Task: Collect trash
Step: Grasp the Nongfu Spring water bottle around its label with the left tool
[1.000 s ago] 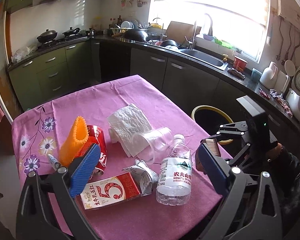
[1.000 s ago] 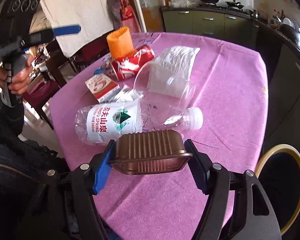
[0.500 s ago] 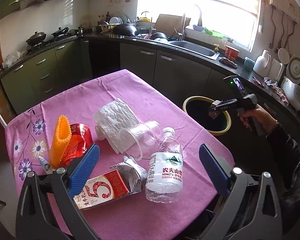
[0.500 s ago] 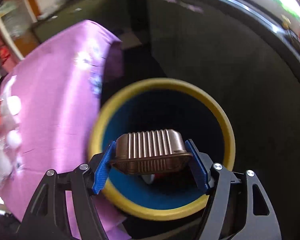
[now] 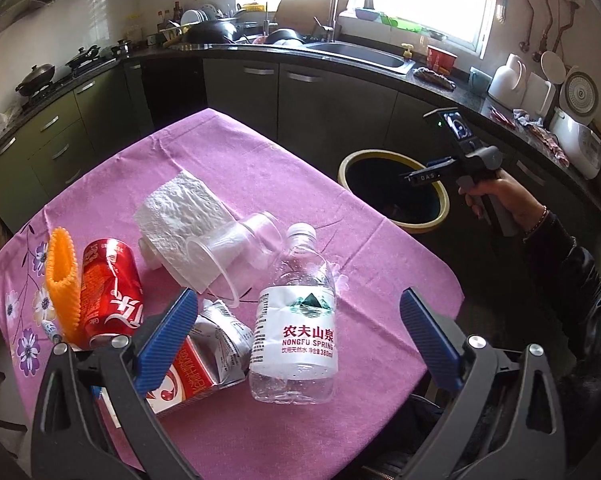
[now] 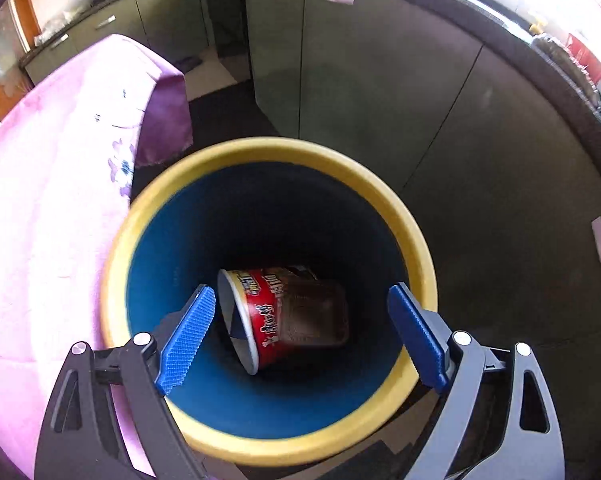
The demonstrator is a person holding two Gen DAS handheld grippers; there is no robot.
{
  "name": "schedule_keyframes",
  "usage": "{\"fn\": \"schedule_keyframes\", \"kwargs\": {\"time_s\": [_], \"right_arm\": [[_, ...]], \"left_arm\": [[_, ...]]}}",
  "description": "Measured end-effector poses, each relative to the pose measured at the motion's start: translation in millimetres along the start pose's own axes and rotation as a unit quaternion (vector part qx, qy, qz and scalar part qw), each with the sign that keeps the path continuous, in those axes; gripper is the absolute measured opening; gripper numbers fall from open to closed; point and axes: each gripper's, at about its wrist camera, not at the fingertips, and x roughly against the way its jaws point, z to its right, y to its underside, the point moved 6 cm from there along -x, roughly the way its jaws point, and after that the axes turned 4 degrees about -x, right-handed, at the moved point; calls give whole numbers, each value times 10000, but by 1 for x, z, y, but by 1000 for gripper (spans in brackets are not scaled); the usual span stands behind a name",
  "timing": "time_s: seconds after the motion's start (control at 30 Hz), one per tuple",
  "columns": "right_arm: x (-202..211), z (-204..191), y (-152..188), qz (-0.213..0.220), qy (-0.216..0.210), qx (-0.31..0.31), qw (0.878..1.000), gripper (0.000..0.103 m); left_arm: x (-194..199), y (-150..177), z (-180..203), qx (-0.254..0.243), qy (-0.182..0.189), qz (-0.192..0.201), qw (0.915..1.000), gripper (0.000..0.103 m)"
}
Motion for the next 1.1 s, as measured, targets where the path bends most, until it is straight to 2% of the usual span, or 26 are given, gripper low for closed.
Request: {"fn": "schedule_keyframes", "kwargs": {"time_s": [0.2,0.3,0.43,0.53,0.77,0.9,0.97,1.03,1.1], "right_arm": [[34,-20,21,280,-405,-73,9988,90],[44,-28,36,346,-605,-136,9975,91],[55,-40,50,360,-792,-157,9961,91],[58,-47,51,421,-895,-176,9949,91],[57,-48,57,378,-988,-128,9943,91],[51,-51,58,329,-1021,-113,9942,91],[51,-49,59,317,-1030,-117,9941,91],[51,-48,61,296,-1034,-125,9941,91],[50,-47,61,273,-1035,-135,9942,91]], "left_arm": [[-27,5,16,-45,488,-404,9980,96],[-43,6,17,34,764,-670,9948,96],[-63,7,14,145,936,-1084,9896,96],[-76,6,14,99,940,-1334,9865,96],[-103,7,11,-43,615,-1897,9799,96],[-118,9,9,-20,692,-2233,9723,95],[-124,11,9,8,756,-2359,9688,90],[-130,13,8,52,764,-2494,9654,74],[-136,16,6,164,879,-2635,9605,64]]}}
